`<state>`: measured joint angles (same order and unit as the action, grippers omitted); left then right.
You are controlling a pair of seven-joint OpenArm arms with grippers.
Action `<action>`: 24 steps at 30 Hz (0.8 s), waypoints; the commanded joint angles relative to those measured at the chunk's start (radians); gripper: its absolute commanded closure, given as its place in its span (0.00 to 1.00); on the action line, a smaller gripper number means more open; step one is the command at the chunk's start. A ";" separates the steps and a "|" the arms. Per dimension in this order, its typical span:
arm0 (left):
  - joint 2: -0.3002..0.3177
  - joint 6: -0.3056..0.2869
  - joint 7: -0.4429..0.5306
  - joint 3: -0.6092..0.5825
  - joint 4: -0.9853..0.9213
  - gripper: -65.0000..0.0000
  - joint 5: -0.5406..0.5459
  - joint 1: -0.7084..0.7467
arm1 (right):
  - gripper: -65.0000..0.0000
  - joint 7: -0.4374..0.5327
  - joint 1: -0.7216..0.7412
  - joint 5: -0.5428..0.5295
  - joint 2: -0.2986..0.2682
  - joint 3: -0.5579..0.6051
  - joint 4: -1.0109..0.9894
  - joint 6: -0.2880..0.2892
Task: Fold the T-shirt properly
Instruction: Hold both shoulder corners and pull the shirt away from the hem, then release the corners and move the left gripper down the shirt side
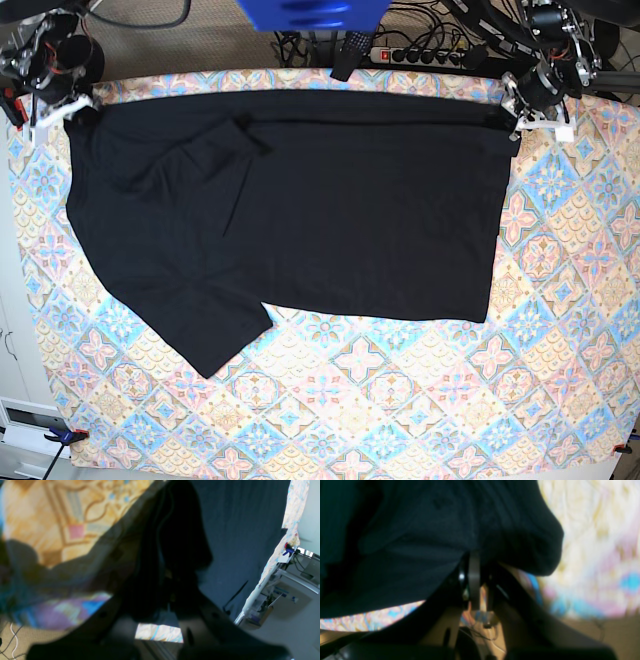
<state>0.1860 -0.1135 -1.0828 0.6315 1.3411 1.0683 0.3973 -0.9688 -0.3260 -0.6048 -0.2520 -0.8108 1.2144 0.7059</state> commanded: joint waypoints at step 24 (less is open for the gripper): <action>0.027 0.024 -0.015 0.015 0.272 0.76 -0.053 0.111 | 0.69 0.023 -0.074 -0.034 -0.025 -0.080 0.130 -0.008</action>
<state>0.2001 -0.0860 -1.0935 0.6392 1.6024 1.0061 0.4961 -0.9588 -0.3981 -0.6212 -0.2588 -0.8845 1.3319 0.6910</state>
